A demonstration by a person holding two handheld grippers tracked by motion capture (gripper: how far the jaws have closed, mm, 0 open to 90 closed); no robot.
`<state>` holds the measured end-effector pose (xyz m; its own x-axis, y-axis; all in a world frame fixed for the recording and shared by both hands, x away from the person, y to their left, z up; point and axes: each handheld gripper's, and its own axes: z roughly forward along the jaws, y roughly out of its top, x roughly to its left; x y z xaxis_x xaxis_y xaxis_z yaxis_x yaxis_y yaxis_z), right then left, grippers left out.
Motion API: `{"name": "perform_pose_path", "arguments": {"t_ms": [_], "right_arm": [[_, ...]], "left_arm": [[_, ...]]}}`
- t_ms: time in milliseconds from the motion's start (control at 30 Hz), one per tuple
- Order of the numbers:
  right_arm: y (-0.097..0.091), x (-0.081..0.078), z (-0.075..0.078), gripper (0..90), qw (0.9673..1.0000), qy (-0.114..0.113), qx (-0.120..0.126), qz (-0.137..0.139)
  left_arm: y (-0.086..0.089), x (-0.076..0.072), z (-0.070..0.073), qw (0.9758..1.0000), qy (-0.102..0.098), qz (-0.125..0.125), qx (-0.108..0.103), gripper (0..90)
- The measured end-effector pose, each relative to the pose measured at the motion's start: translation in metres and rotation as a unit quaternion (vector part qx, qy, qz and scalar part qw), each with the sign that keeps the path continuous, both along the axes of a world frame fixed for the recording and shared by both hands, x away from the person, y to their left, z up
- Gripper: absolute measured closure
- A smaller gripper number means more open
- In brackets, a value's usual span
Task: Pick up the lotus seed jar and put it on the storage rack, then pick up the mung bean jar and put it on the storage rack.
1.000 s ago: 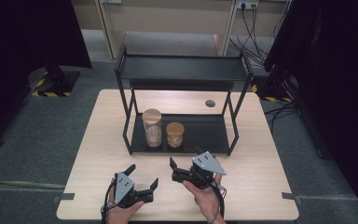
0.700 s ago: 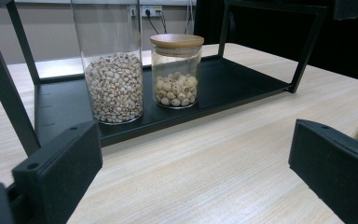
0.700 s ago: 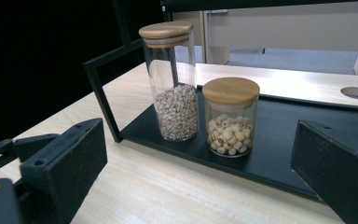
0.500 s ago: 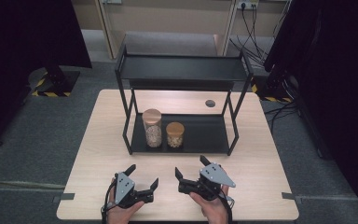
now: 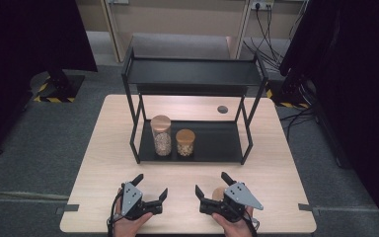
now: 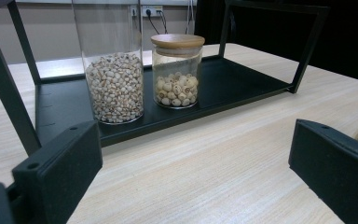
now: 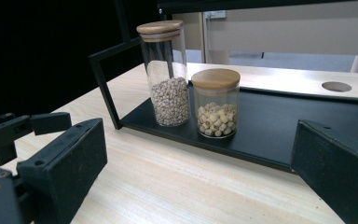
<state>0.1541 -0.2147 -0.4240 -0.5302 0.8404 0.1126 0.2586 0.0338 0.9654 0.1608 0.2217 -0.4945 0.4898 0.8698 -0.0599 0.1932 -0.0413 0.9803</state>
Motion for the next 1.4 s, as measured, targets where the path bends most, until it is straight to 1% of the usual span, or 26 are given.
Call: {"name": "perform_pose_path", "arguments": {"t_ms": [200,267,400,633,867,1067,1400], "right_arm": [[-0.007,-0.006,-0.005,3.9,1.0,0.0,0.005,0.002],[-0.008,-0.008,-0.007,3.9,1.0,-0.002,0.002,0.002],[-0.011,-0.009,-0.01,3.9,1.0,-0.001,0.004,0.003],[-0.013,-0.008,-0.013,4.0,1.0,0.001,0.006,0.001],[-0.016,-0.008,-0.015,4.0,0.9999,0.003,0.01,0.002],[-0.017,-0.008,-0.016,4.0,1.0,0.004,0.007,0.001],[-0.018,-0.007,-0.017,4.0,1.0,0.006,0.007,0.0]], "left_arm": [[0.0,0.0,0.0,1.0,0.0,0.001,-0.001,2.0],[0.0,0.0,0.0,1.0,-0.001,0.001,-0.001,2.0],[0.001,0.0,0.0,1.0,-0.001,0.002,-0.001,2.0],[0.001,0.001,0.0,1.0,-0.003,0.002,-0.002,2.0],[0.001,0.002,0.0,1.0,0.002,0.003,-0.001,2.0],[0.0,0.001,0.001,1.0,-0.002,0.001,0.0,2.0],[0.001,0.001,0.0,1.0,0.0,0.005,-0.001,2.0]]}}
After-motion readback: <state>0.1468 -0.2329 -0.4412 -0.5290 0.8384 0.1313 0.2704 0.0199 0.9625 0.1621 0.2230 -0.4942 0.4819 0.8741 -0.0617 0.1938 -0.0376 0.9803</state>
